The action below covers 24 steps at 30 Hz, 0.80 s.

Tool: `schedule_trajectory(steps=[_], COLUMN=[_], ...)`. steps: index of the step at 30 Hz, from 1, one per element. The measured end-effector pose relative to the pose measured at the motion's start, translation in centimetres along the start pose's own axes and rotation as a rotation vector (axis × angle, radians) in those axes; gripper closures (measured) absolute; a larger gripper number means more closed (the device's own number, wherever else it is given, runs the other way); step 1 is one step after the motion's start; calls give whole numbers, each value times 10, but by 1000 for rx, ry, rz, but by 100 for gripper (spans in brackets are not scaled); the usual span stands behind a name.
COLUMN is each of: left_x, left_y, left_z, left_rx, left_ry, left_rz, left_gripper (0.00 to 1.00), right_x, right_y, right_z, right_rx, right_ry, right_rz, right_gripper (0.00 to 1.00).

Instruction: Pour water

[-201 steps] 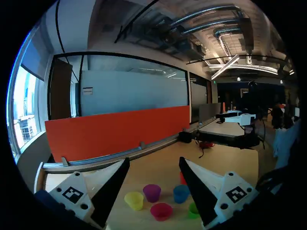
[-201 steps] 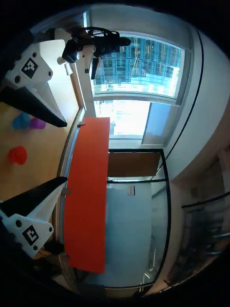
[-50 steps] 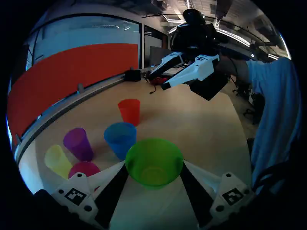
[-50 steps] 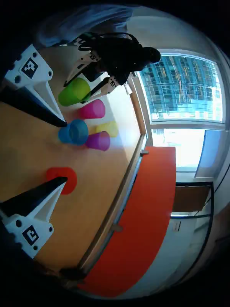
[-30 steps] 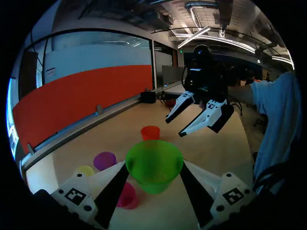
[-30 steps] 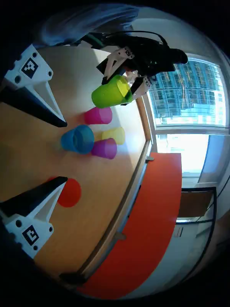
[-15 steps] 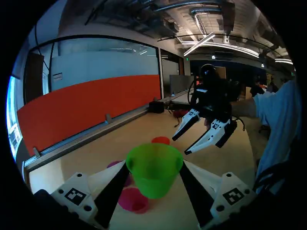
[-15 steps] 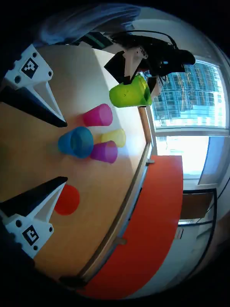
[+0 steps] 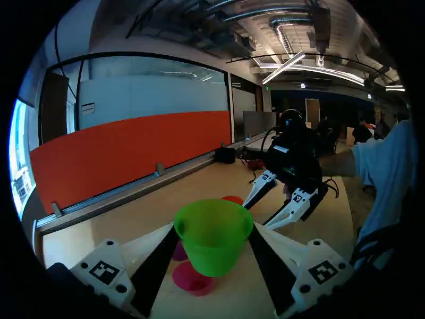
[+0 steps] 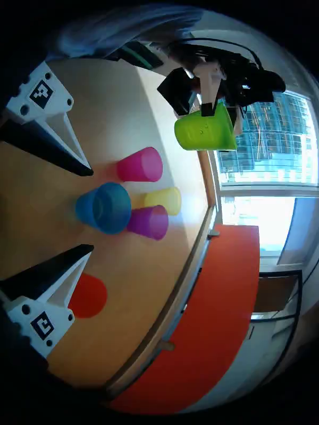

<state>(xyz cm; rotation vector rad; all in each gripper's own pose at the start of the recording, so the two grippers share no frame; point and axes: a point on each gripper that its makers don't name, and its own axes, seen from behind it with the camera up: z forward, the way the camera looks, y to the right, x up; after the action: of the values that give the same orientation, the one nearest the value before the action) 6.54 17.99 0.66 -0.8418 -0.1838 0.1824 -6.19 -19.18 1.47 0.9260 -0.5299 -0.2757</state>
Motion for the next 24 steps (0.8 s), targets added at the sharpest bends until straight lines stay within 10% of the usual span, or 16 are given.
schedule_trajectory(steps=[24], left_x=[-5], left_y=[-13], left_z=[-17], left_rx=[46], left_ry=[-13], left_rz=[7], left_gripper=[12], right_x=[-5], right_y=[-2], right_z=[59], right_rx=[20], right_ry=[-33], right_rz=[-18], right_gripper=[0])
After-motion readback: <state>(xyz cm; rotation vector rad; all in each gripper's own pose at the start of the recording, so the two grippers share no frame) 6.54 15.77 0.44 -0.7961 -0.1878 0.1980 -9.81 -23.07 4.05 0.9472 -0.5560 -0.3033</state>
